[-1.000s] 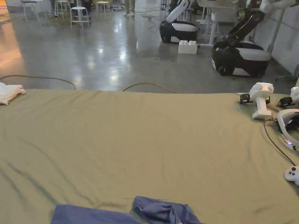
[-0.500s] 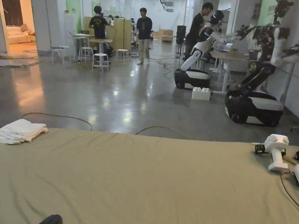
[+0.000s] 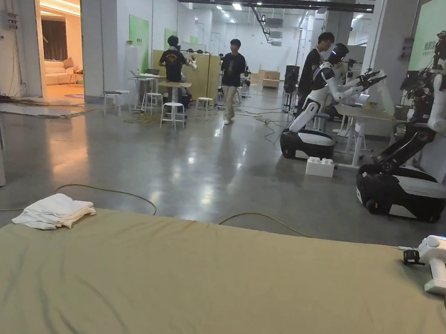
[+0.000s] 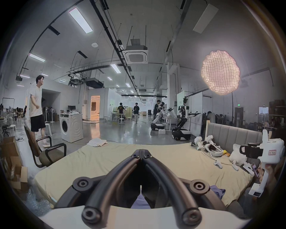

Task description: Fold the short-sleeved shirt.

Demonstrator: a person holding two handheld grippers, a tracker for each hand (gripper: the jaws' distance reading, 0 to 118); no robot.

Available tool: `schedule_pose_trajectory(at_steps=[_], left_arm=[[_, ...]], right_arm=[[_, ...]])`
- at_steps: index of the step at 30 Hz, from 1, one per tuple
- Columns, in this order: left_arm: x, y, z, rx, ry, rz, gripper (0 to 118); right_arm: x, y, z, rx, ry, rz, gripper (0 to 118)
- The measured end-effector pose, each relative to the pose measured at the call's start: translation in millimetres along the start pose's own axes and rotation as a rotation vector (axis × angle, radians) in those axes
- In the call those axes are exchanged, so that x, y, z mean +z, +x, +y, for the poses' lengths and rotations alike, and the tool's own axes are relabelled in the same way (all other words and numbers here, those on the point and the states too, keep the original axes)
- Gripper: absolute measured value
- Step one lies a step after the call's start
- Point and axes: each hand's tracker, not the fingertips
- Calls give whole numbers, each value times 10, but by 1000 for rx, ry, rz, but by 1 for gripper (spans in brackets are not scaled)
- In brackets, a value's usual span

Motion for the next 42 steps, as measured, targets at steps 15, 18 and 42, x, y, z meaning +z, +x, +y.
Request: schedule_pose_trajectory(at_steps=[15, 18, 42], left_arm=[[-963, -189, -461, 94, -319, -106, 17], [-1518, -306, -887, 161, -470, -165, 72], [-3857, -131, -2884, 75, -1029, -5, 5]], right_arm=[[-174, 89, -191, -58, -84, 42, 1], [-220, 121, -296, -56, -123, 41, 1], [-746, 611, -825, -131, -420, -97, 1]])
